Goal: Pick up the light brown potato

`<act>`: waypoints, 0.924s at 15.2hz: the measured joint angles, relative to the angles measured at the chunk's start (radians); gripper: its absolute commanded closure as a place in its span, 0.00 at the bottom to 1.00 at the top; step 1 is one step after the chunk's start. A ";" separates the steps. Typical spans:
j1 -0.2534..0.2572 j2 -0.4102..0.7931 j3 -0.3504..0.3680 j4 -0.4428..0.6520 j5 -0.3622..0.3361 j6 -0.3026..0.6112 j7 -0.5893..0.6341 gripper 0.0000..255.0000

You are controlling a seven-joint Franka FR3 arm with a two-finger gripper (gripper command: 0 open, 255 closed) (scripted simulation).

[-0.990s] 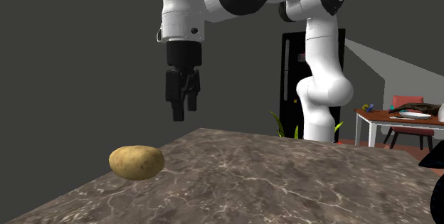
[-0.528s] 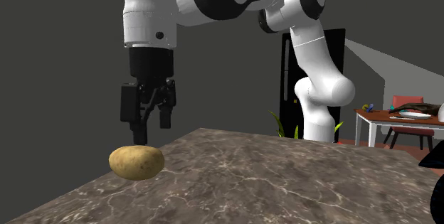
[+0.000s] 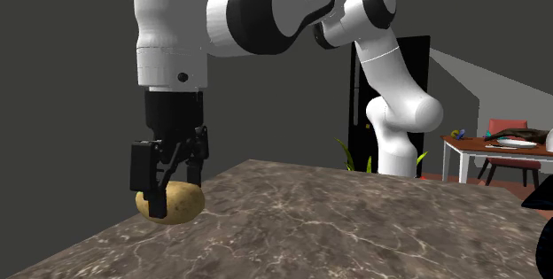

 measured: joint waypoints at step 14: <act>0.000 0.002 -0.001 -0.010 -0.002 0.012 0.002 1.00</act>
